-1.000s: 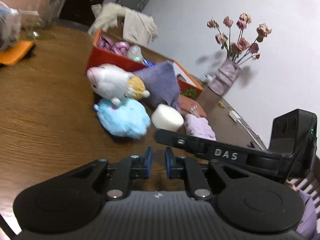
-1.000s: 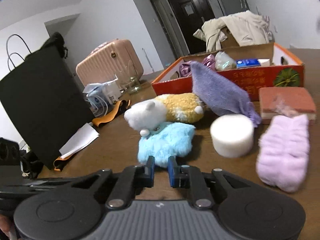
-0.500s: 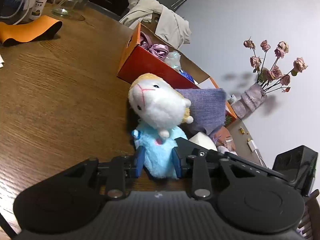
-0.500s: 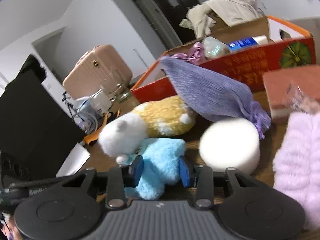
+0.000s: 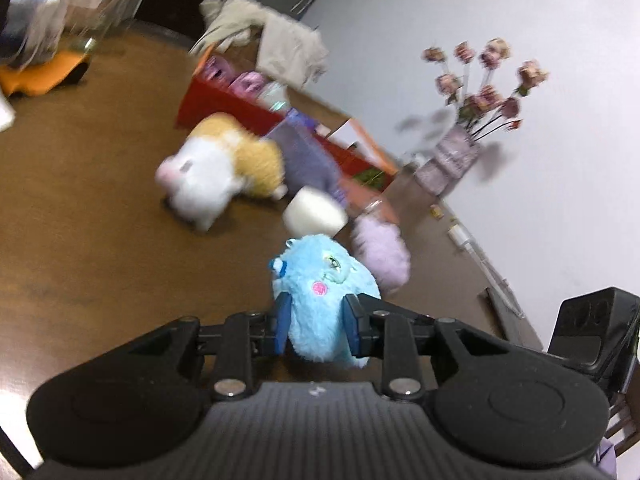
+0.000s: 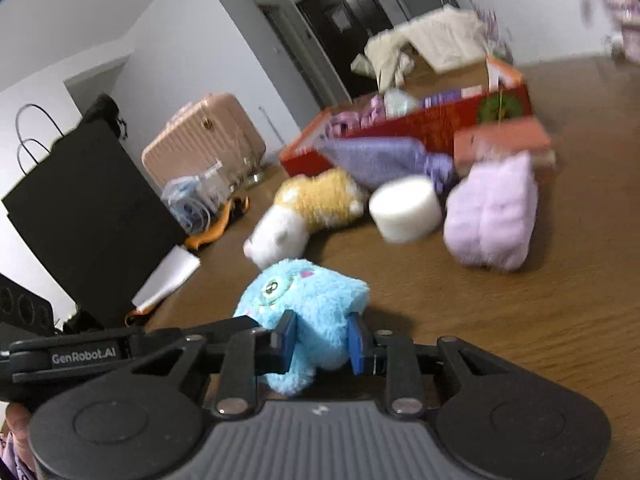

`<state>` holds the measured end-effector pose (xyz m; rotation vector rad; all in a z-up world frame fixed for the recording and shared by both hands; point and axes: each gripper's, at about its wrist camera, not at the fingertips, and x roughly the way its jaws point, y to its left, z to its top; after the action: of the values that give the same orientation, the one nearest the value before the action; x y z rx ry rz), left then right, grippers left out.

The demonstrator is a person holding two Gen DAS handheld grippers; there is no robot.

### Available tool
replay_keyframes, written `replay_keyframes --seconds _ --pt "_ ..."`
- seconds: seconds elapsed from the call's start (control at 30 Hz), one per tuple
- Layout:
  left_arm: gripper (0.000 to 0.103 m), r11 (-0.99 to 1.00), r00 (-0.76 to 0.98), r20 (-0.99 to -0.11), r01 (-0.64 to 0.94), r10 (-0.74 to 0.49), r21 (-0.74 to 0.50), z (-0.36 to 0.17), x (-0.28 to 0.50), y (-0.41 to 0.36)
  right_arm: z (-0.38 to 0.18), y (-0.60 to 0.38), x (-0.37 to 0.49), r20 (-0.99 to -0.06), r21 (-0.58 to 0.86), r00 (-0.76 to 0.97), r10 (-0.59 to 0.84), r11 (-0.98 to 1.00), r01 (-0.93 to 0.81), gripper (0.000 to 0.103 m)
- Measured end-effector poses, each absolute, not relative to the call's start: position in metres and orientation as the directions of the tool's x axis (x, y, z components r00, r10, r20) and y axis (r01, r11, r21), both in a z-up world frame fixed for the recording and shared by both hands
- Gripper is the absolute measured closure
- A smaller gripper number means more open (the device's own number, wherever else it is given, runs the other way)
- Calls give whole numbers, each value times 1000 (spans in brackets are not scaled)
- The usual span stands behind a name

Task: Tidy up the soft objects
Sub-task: 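Carry the blue plush into the orange box and open both tools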

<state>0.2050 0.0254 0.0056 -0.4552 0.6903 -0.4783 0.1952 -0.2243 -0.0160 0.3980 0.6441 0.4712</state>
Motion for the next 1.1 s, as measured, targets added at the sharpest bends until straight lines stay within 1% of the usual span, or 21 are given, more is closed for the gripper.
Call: replay_keyframes --seconds 0.17,0.23,0.33,0.43,0.53,0.57,0.63,0.67,0.73,0.87,0.93,0.97,1.0,1.03,1.1 --pt "75 800 715 -419 333 -560 -500 46 236 14 21 -236 220 -400 470 754 522 822 -320 77" --pt "75 806 726 -405 349 -555 -479 61 262 10 37 -237 249 -380 456 767 518 826 -332 77" --pt "75 814 731 -412 342 -544 -469 81 322 10 56 -232 309 -382 434 770 512 834 -340 77" --pt "74 839 719 -461 327 -520 -436 90 384 8 63 -224 379 -432 431 744 509 842 -326 76" --pt "74 858 697 -531 253 -482 -447 87 450 14 57 -214 450 -499 464 696 516 838 -288 76" --pt "74 863 690 -555 212 -465 -459 84 468 17 52 -210 475 -523 488 671 525 830 -269 76" --pt "74 889 690 -596 158 -410 -430 78 497 20 36 -207 514 -547 561 626 556 798 -218 76" --pt "70 899 690 -611 136 -388 -417 72 511 21 27 -205 530 -553 598 605 572 779 -189 76" --pt "69 918 667 -661 88 -343 -386 60 536 23 6 -199 559 -584 637 560 588 759 -132 76" --pt "66 941 643 -713 37 -280 -336 41 560 28 -19 -176 585 -667 563 531 523 820 -101 77" --pt "65 943 667 -689 63 -283 -326 44 556 31 -22 -167 590 -678 546 517 522 829 -121 77" --pt "60 943 684 -669 87 -290 -321 47 550 34 -20 -165 590 -674 543 519 526 829 -134 77" --pt "51 945 696 -657 99 -290 -312 51 546 36 -18 -164 590 -670 540 519 531 828 -151 77" --pt "47 948 706 -650 102 -282 -302 55 542 38 -16 -164 588 -660 537 525 537 826 -171 77" --pt "38 951 725 -628 132 -284 -278 63 529 41 -5 -167 579 -632 525 555 542 825 -209 72"
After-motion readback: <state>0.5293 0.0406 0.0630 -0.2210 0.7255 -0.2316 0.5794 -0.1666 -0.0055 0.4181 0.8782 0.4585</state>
